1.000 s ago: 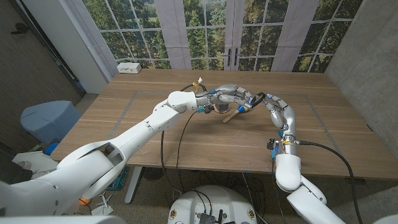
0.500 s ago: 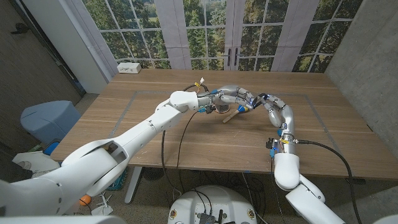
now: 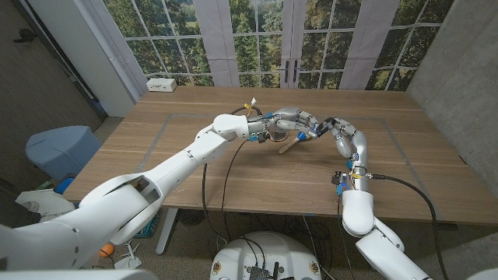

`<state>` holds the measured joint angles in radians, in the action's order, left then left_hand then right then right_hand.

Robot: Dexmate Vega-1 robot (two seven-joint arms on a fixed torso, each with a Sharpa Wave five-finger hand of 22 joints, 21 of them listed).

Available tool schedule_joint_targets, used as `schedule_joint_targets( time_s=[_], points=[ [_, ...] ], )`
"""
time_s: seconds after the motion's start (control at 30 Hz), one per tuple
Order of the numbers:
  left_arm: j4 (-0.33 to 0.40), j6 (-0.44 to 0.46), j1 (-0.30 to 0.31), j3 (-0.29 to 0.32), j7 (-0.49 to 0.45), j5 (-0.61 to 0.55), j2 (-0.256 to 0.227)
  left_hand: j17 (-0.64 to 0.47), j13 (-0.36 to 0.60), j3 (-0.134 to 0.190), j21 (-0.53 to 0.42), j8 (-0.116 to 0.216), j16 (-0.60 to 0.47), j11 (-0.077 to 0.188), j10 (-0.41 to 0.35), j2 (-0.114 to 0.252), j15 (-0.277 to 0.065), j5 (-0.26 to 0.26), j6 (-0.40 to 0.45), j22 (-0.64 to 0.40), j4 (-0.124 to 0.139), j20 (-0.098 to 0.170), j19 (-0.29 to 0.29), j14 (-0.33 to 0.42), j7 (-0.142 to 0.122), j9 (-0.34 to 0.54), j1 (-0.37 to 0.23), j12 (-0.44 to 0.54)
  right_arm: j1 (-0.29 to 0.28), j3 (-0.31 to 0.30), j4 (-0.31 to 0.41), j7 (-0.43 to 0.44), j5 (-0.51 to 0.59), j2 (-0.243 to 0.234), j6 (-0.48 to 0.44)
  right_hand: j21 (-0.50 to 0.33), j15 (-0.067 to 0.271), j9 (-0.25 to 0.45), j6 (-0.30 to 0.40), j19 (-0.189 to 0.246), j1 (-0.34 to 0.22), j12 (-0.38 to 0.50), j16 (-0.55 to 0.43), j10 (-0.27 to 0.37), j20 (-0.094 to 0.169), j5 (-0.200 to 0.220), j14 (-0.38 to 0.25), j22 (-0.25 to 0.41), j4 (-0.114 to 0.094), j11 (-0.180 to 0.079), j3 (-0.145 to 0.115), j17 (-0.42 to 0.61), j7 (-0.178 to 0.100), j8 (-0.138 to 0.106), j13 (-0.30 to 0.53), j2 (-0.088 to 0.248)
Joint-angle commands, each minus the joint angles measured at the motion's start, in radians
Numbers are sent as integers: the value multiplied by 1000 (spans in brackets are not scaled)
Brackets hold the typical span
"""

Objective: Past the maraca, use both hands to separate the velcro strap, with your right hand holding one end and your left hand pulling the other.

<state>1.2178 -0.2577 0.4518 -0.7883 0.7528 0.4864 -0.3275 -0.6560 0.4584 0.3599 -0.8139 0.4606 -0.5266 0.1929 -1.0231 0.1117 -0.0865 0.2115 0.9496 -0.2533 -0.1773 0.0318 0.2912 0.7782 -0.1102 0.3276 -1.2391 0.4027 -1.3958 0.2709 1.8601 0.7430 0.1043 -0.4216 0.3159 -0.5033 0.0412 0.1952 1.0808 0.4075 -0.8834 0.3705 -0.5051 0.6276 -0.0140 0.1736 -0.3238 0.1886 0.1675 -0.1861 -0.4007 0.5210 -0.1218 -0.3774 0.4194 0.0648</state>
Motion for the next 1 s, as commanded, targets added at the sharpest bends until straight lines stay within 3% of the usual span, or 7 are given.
schedule_joint_targets(
  time_s=[0.03,0.3,0.57,1.0],
  points=[
    [-63,58,-18,18,176,134,37,-9,124,-4,-9,2,4,11,-14,11,-153,4,-11,-7,3,-3,-12,-14,-1,9,-8,1,5,-4,-17,45,-7,42,8,-10,157,-1,20,8,-7,15,-18,33,17,2,-15,5,-4,-13,14,13,10,-3,8,7],
    [-46,62,-14,24,212,142,29,-20,132,-3,-18,4,9,10,-2,17,-152,5,-19,-8,4,-9,-25,-28,5,17,-9,-3,10,-13,-38,44,-55,64,41,-19,161,-3,33,19,-21,30,-38,76,25,5,-26,6,-5,-15,28,27,30,2,17,12],
    [5,27,2,27,200,117,5,-28,138,-2,-26,6,11,10,1,19,-153,7,-16,-8,3,-8,-27,-32,9,19,-10,-4,19,-21,-57,67,-94,108,50,-28,166,-3,54,31,-41,33,-42,88,34,8,-32,7,0,-17,27,27,56,1,23,18],
    [26,-2,-1,18,217,103,-7,-41,148,-3,-40,5,11,8,-2,16,-154,11,-7,-8,1,-2,-29,-29,6,12,-11,-2,23,-34,-76,91,-140,158,78,-34,168,-2,62,31,-71,34,-42,96,34,8,-34,8,8,-16,24,26,86,4,31,19]
  ],
)
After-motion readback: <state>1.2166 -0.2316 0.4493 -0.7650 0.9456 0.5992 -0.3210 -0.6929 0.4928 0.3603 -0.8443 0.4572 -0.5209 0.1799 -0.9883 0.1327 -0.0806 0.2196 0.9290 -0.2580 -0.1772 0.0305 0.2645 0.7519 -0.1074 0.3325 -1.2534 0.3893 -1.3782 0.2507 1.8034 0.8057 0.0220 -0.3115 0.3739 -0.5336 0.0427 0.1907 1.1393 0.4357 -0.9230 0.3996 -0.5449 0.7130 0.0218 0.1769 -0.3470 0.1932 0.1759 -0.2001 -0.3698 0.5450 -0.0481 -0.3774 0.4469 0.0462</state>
